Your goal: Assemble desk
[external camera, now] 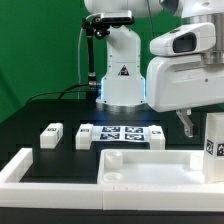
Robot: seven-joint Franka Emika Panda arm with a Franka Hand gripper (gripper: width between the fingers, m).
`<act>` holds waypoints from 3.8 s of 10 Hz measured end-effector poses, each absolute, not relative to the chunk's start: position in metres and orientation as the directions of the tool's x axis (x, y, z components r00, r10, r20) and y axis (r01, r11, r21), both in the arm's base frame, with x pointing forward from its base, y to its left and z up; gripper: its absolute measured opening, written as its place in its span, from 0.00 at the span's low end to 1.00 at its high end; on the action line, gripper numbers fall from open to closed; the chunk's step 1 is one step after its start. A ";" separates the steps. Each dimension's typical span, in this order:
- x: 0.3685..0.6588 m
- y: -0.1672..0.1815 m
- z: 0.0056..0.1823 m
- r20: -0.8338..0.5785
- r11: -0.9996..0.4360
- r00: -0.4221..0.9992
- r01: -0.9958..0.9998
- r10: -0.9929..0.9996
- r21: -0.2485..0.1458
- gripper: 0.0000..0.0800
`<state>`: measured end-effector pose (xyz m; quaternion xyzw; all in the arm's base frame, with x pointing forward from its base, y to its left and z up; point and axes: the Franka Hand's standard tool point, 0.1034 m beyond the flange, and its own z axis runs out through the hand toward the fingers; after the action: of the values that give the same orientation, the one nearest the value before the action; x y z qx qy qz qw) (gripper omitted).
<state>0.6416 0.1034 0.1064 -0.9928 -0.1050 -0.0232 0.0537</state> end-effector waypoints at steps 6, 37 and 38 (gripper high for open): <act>0.642 0.101 0.106 0.039 -0.992 0.998 -0.035 -0.040 -0.123 0.36; 0.644 0.107 0.101 0.098 -0.983 0.983 -0.143 -0.155 -0.114 0.36; 0.644 0.107 0.101 0.092 -0.974 0.974 -0.195 -0.206 -0.119 0.36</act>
Offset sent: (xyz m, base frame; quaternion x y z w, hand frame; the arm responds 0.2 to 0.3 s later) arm 0.0000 0.0000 0.0000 0.0000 0.0000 0.0650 0.9979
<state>0.6441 0.1067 0.1008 -0.9920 0.1010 -0.0518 0.0546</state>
